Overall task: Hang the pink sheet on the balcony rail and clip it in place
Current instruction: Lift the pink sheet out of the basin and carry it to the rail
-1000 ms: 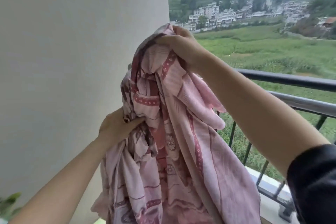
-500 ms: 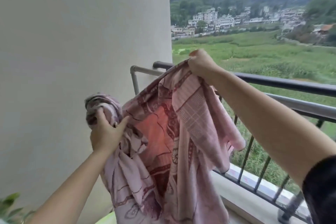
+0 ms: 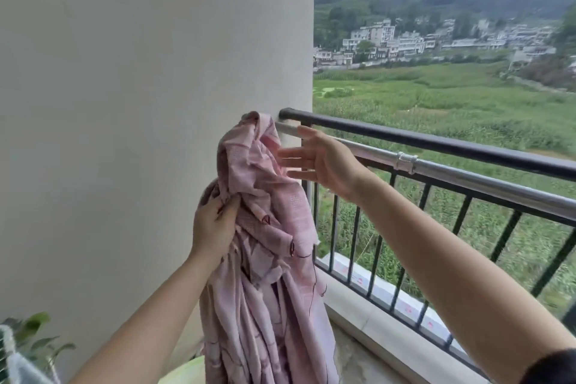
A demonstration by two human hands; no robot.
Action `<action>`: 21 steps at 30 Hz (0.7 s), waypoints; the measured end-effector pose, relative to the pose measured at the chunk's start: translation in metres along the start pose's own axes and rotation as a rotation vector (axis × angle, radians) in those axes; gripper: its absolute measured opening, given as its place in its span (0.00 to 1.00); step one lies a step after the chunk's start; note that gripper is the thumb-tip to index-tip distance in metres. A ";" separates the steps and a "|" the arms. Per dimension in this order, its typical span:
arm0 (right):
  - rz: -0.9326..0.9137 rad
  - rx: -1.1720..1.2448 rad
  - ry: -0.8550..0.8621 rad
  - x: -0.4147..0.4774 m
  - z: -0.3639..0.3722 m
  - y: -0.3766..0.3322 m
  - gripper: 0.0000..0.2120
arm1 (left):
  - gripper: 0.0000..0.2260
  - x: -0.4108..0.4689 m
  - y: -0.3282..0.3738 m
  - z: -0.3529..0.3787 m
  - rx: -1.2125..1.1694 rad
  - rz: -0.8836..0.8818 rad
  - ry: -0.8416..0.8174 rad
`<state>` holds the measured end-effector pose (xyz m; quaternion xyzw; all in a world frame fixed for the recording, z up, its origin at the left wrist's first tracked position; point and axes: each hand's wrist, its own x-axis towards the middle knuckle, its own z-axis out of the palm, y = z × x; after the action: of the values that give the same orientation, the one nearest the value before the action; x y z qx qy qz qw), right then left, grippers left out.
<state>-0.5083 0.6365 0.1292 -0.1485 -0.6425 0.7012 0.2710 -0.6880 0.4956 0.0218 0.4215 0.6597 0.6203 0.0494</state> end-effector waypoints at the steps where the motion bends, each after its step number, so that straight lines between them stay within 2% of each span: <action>1: -0.019 -0.120 0.080 -0.005 -0.010 0.016 0.21 | 0.09 0.006 0.002 -0.008 -0.113 -0.094 0.025; 3: 0.035 -0.471 0.088 -0.018 -0.027 0.048 0.34 | 0.09 0.016 0.011 -0.022 -0.264 -0.198 0.082; 5: 0.212 -0.675 -0.098 -0.028 -0.029 0.075 0.43 | 0.09 0.023 0.021 -0.031 -0.335 -0.214 0.087; 6: 0.267 -0.730 -0.178 -0.029 -0.029 0.084 0.39 | 0.09 0.026 0.025 -0.035 -0.345 -0.203 0.071; 7: 0.277 -0.776 -0.224 -0.028 -0.027 0.090 0.28 | 0.10 0.029 0.026 -0.037 -0.336 -0.193 0.050; 8: 0.227 -0.840 -0.196 -0.023 -0.024 0.092 0.15 | 0.11 0.031 0.027 -0.040 -0.317 -0.184 0.033; 9: 0.137 -0.915 -0.086 -0.017 -0.023 0.088 0.08 | 0.11 0.034 0.025 -0.043 -0.283 -0.179 0.028; 11: -0.051 -1.043 0.282 -0.004 -0.028 0.064 0.11 | 0.13 0.039 0.023 -0.051 -0.228 -0.173 0.051; 13: -0.340 -1.133 0.622 0.004 -0.031 0.024 0.09 | 0.13 0.042 0.014 -0.059 -0.165 -0.173 0.077; 15: -0.570 -1.239 0.702 0.010 -0.022 -0.017 0.08 | 0.12 0.045 0.005 -0.065 -0.105 -0.161 0.072; 17: -0.584 -1.240 0.612 0.020 -0.006 -0.045 0.10 | 0.10 0.050 -0.004 -0.070 -0.078 -0.154 0.084; 19: -0.385 -1.122 0.415 0.029 0.003 -0.057 0.13 | 0.11 0.055 -0.012 -0.077 -0.049 -0.164 0.137; 21: -0.130 -0.814 0.187 0.031 0.006 -0.058 0.14 | 0.14 0.058 -0.020 -0.083 -0.056 -0.206 0.205</action>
<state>-0.5259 0.6511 0.1911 -0.2655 -0.8477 0.3553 0.2909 -0.7837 0.4687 0.0500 0.2846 0.6835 0.6697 0.0569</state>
